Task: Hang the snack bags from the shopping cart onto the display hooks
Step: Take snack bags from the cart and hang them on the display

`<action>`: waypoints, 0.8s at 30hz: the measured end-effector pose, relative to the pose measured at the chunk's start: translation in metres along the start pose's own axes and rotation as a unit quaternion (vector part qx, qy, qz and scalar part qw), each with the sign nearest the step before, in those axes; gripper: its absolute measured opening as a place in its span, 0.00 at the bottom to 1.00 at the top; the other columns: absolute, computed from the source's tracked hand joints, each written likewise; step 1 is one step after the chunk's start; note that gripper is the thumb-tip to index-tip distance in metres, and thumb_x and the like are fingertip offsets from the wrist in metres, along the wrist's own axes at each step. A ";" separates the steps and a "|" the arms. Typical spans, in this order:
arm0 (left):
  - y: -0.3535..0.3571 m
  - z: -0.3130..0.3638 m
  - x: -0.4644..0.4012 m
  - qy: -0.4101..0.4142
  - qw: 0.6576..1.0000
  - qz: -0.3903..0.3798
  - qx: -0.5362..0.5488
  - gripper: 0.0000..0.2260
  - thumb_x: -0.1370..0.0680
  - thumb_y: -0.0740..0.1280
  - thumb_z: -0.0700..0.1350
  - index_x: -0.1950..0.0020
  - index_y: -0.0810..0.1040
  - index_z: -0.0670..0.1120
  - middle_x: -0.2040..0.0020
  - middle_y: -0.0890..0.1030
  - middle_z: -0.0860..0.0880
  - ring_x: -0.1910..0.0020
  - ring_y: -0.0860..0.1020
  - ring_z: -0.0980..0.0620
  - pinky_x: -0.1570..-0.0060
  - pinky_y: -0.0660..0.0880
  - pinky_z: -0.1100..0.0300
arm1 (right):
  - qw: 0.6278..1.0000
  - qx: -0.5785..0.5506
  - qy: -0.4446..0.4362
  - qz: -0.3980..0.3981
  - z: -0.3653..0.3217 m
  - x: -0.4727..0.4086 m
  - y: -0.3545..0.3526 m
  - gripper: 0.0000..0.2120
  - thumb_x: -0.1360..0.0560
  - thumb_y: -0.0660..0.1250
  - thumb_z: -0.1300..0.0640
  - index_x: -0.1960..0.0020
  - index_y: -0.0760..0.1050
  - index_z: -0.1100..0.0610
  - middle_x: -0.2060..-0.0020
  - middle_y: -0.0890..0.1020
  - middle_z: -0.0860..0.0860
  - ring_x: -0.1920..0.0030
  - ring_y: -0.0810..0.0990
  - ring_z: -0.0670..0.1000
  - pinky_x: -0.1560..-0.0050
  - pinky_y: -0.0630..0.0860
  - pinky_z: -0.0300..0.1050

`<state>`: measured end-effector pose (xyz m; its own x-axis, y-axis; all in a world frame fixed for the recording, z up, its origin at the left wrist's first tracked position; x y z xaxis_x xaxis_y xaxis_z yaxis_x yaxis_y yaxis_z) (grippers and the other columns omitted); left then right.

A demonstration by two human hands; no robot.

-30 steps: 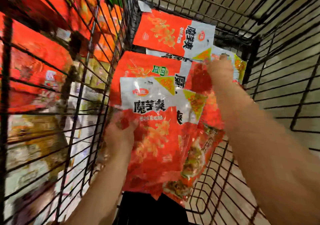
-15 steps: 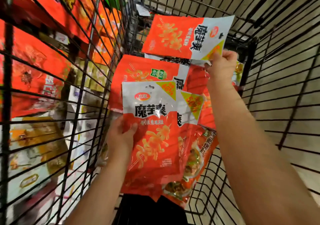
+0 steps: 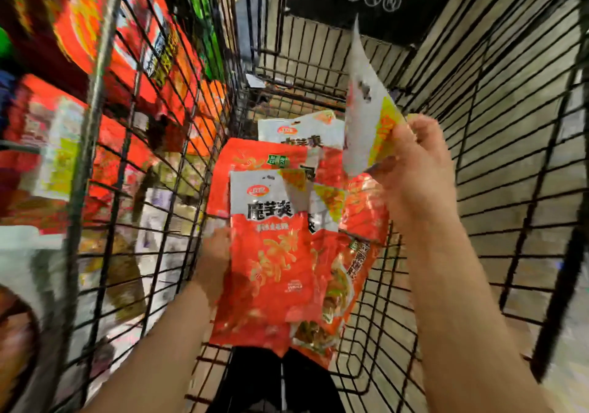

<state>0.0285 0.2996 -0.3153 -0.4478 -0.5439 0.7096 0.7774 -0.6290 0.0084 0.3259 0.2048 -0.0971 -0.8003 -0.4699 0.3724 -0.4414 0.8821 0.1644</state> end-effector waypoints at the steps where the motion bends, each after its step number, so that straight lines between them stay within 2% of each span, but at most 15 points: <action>1: -0.006 -0.001 -0.001 -0.003 0.997 0.003 0.074 0.15 0.27 0.72 0.53 0.54 0.82 0.41 0.69 0.77 0.50 0.73 0.76 0.57 0.72 0.74 0.68 | 1.000 -0.001 0.009 -0.005 -0.004 0.010 -0.001 0.10 0.19 0.58 0.63 0.58 0.66 0.53 0.73 0.73 0.45 0.74 0.71 0.46 0.73 0.69 0.37; 2: -0.007 0.000 0.004 -0.014 0.993 0.012 0.119 0.14 0.24 0.68 0.48 0.50 0.81 0.35 0.66 0.80 0.43 0.71 0.79 0.51 0.70 0.77 0.64 | 1.000 0.001 0.012 -0.009 -0.009 0.020 -0.003 0.10 0.19 0.58 0.62 0.58 0.67 0.53 0.74 0.74 0.44 0.75 0.71 0.46 0.74 0.69 0.37; 3: 0.000 0.008 0.005 -0.024 0.992 0.012 0.121 0.17 0.21 0.62 0.48 0.49 0.81 0.35 0.63 0.82 0.40 0.68 0.81 0.48 0.69 0.79 0.61 | 1.000 0.006 0.014 -0.007 -0.012 0.027 -0.006 0.10 0.19 0.58 0.62 0.58 0.67 0.53 0.74 0.74 0.44 0.75 0.71 0.45 0.74 0.68 0.37; 4: 0.018 0.000 0.006 -0.062 0.987 -0.025 0.146 0.21 0.19 0.56 0.52 0.50 0.81 0.39 0.61 0.83 0.41 0.67 0.82 0.49 0.70 0.79 0.62 | 1.000 0.011 0.017 -0.007 -0.013 0.033 -0.009 0.10 0.19 0.58 0.62 0.58 0.67 0.52 0.74 0.75 0.44 0.75 0.72 0.45 0.74 0.68 0.37; 5: 0.015 -0.004 0.007 -0.093 0.979 0.005 0.184 0.24 0.19 0.51 0.57 0.51 0.81 0.43 0.62 0.83 0.44 0.67 0.82 0.50 0.70 0.78 0.62 | 1.000 0.016 0.024 -0.007 -0.009 0.036 -0.012 0.11 0.19 0.58 0.62 0.59 0.68 0.52 0.73 0.75 0.44 0.76 0.72 0.45 0.74 0.68 0.37; 6: 0.010 -0.001 0.007 -0.089 0.981 0.036 0.168 0.26 0.20 0.49 0.62 0.53 0.80 0.46 0.63 0.83 0.47 0.67 0.82 0.52 0.70 0.78 0.62 | 0.999 0.025 0.036 -0.009 -0.003 0.037 -0.013 0.11 0.19 0.58 0.62 0.59 0.68 0.52 0.73 0.76 0.45 0.76 0.73 0.45 0.74 0.69 0.38; 8: 0.007 -0.003 0.005 -0.111 0.978 0.053 0.167 0.30 0.26 0.53 0.70 0.54 0.81 0.46 0.64 0.81 0.47 0.71 0.80 0.53 0.73 0.75 0.63 | 0.996 0.059 0.070 -0.003 0.021 0.031 -0.011 0.11 0.20 0.59 0.62 0.59 0.69 0.52 0.69 0.77 0.48 0.74 0.75 0.47 0.71 0.71 0.41; 11: -0.003 -0.015 0.003 -0.156 0.977 0.105 0.104 0.29 0.20 0.47 0.65 0.44 0.78 0.46 0.55 0.79 0.45 0.63 0.77 0.50 0.67 0.71 0.60 | 0.986 0.152 0.068 0.014 0.072 0.004 -0.011 0.08 0.23 0.61 0.63 0.56 0.72 0.51 0.64 0.76 0.49 0.65 0.76 0.50 0.64 0.74 0.47; 12: -0.001 -0.016 0.004 -0.155 0.980 0.101 0.077 0.26 0.20 0.50 0.65 0.45 0.78 0.48 0.52 0.80 0.45 0.59 0.77 0.48 0.63 0.73 0.59 | 0.978 0.200 0.058 0.015 0.091 -0.006 -0.011 0.06 0.24 0.63 0.62 0.53 0.74 0.52 0.61 0.77 0.48 0.60 0.78 0.51 0.58 0.76 0.49; 13: 0.003 -0.015 0.006 -0.148 0.982 0.099 0.054 0.24 0.24 0.57 0.67 0.48 0.78 0.48 0.49 0.81 0.43 0.55 0.77 0.46 0.59 0.75 0.56 | 0.966 0.250 0.067 0.012 0.114 -0.013 -0.014 0.08 0.25 0.65 0.59 0.46 0.74 0.53 0.54 0.79 0.48 0.52 0.79 0.52 0.49 0.77 0.52; 15: 0.005 -0.010 0.006 -0.113 0.986 0.116 -0.028 0.26 0.39 0.68 0.67 0.54 0.79 0.48 0.48 0.81 0.38 0.49 0.80 0.39 0.53 0.75 0.51 | 0.941 0.318 0.113 0.007 0.159 -0.016 -0.026 0.29 0.29 0.70 0.52 0.30 0.67 0.53 0.37 0.76 0.51 0.37 0.75 0.55 0.35 0.71 0.57; 17: 0.006 -0.005 0.005 -0.074 0.981 0.144 -0.106 0.30 0.45 0.69 0.64 0.52 0.79 0.45 0.48 0.82 0.39 0.46 0.80 0.39 0.48 0.74 0.49 | 0.935 0.327 0.138 0.017 0.186 0.002 -0.043 0.42 0.33 0.74 0.53 0.25 0.57 0.52 0.32 0.72 0.53 0.34 0.73 0.55 0.33 0.70 0.55; 19: 0.007 0.001 0.010 -0.040 0.977 0.183 -0.101 0.30 0.39 0.74 0.59 0.45 0.78 0.41 0.48 0.81 0.42 0.47 0.80 0.42 0.47 0.73 0.52 | 0.926 0.334 0.174 0.041 0.198 0.028 -0.058 0.47 0.34 0.77 0.55 0.24 0.53 0.54 0.35 0.74 0.53 0.38 0.75 0.54 0.35 0.71 0.52; 21: 0.014 0.005 0.012 -0.029 0.977 0.173 -0.124 0.22 0.29 0.75 0.47 0.37 0.75 0.43 0.49 0.80 0.45 0.47 0.80 0.45 0.50 0.72 0.57 | 0.912 0.345 0.211 0.070 0.206 0.045 -0.069 0.43 0.31 0.76 0.55 0.24 0.55 0.58 0.34 0.74 0.58 0.36 0.74 0.57 0.34 0.70 0.51; 24: 0.020 0.002 0.006 -0.014 0.982 0.095 -0.165 0.27 0.31 0.76 0.39 0.36 0.72 0.53 0.57 0.83 0.49 0.63 0.80 0.54 0.55 0.77 0.58 | 0.907 0.361 0.203 0.082 0.213 0.048 -0.065 0.41 0.29 0.74 0.57 0.24 0.55 0.60 0.33 0.73 0.59 0.33 0.72 0.58 0.33 0.62 0.42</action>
<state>0.0420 0.2843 -0.3094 -0.2930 -0.6564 0.6952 0.6582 -0.6659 -0.3513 0.2295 0.1179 -0.2842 -0.7283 -0.1551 0.6674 -0.5981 0.6193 -0.5087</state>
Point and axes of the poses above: each hand's wrist, its own x-axis away from the middle knuckle, its own y-axis out of the palm, z = x × y, the point moved 9 cm from there along -x, towards the middle knuckle
